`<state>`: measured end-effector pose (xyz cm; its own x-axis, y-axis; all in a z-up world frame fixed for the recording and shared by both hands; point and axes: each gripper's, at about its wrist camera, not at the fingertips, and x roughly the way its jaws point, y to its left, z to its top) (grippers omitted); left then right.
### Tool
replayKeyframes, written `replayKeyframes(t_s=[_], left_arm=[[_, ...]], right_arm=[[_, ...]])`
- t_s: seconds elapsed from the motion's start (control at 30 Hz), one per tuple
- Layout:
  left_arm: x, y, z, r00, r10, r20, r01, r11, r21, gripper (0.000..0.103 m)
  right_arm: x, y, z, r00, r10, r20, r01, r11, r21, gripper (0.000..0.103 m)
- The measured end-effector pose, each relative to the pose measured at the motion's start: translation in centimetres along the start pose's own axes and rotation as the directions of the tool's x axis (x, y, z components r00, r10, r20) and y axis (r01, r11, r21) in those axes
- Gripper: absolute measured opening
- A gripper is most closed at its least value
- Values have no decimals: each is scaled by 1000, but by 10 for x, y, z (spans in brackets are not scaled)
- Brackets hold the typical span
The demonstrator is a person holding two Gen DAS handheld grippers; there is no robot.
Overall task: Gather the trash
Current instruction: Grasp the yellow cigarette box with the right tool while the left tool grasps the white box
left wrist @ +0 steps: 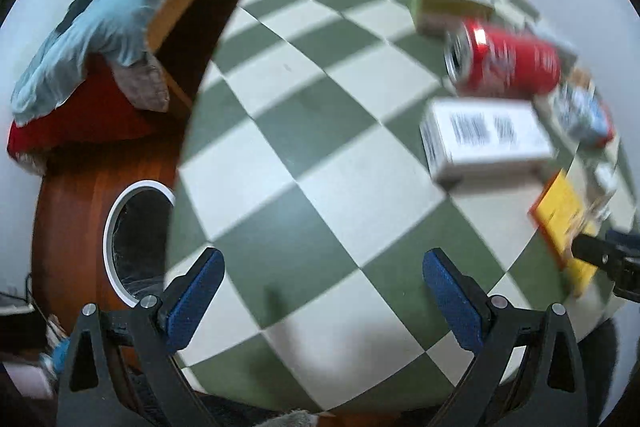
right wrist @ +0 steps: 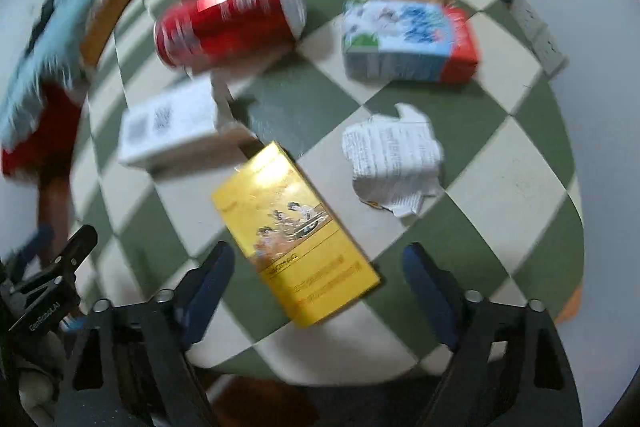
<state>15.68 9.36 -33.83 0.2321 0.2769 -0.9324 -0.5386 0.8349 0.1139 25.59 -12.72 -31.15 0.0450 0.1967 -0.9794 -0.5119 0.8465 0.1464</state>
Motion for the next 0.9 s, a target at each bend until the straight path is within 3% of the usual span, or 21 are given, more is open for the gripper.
replayKeyframes(t_s=[0.17,0.23,0.37,0.47,0.6,0.67,0.8,0.87,0.9], left_arm=[[19,-6,-6,999,9,-45,-7,999,36,102],[20,-10,-5,999,12,-39,-9,997,81,102],[6,-31,5,1000,5,29,-13,964,264,102],[-6,-55,22,996,-23,88,-16,906,423,102],[-6,-91,50,994,-58,90,-12,778,629,101],[3,-107,58,996,-59,74,-10,709,705,101],[26,-132,64,998,-60,-16,50,620,783,100],[27,-135,66,997,-74,-25,65,603,795,80],[25,-137,66,996,-89,-30,78,600,796,58]], right_arm=[[14,22,-1,999,-39,12,40,988,-150,84],[14,28,-5,996,-79,36,85,977,-194,69],[4,9,-11,996,-76,45,81,988,-128,67],[-6,-25,-16,997,-59,54,57,998,34,66],[-6,-56,-18,998,-45,41,37,985,167,66],[-6,-61,-19,998,-44,40,36,982,183,66],[-4,-60,-12,998,-58,25,51,978,202,66],[-6,-57,-14,998,-59,17,54,976,211,66],[-5,-56,-15,998,-60,11,56,976,210,66]])
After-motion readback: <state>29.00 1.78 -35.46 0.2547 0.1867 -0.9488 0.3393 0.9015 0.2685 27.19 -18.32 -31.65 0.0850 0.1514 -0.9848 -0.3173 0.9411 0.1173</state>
